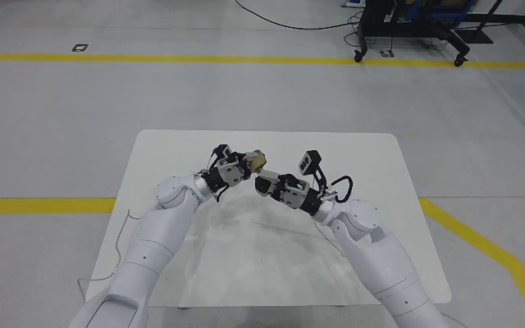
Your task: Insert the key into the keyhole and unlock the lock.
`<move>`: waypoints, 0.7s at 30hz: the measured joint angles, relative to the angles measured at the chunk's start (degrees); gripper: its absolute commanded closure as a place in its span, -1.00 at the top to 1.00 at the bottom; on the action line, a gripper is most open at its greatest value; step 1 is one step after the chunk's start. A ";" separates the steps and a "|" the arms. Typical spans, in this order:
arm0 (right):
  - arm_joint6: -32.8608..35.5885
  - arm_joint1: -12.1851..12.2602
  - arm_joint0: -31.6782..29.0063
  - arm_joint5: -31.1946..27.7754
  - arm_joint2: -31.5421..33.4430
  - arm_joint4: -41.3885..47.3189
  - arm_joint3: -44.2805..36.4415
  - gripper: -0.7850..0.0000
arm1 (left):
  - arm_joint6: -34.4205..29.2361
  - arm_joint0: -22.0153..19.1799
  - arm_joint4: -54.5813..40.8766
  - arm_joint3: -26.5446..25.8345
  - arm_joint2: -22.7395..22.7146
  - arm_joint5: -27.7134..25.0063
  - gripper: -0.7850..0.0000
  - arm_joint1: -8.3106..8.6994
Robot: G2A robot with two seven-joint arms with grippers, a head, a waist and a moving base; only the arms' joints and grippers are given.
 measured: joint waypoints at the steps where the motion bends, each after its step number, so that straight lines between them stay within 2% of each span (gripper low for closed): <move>1: -0.21 -0.02 0.04 0.05 -0.03 0.16 0.02 -0.58 | -0.03 0.03 0.01 -0.08 0.03 0.04 -1.00 0.00; 6: -1.10 0.00 0.09 0.16 0.06 0.32 -0.03 -0.74 | -0.24 0.14 0.23 -0.39 0.06 0.26 -1.00 0.03; 9: -2.08 -0.01 0.06 0.21 0.06 0.21 -0.06 -1.00 | -0.27 0.17 0.33 -0.53 0.04 0.32 -1.00 0.05; 21: -5.06 -0.30 0.45 2.29 0.46 4.52 0.86 -1.00 | -0.21 0.50 0.35 -1.06 0.13 0.34 -1.00 0.04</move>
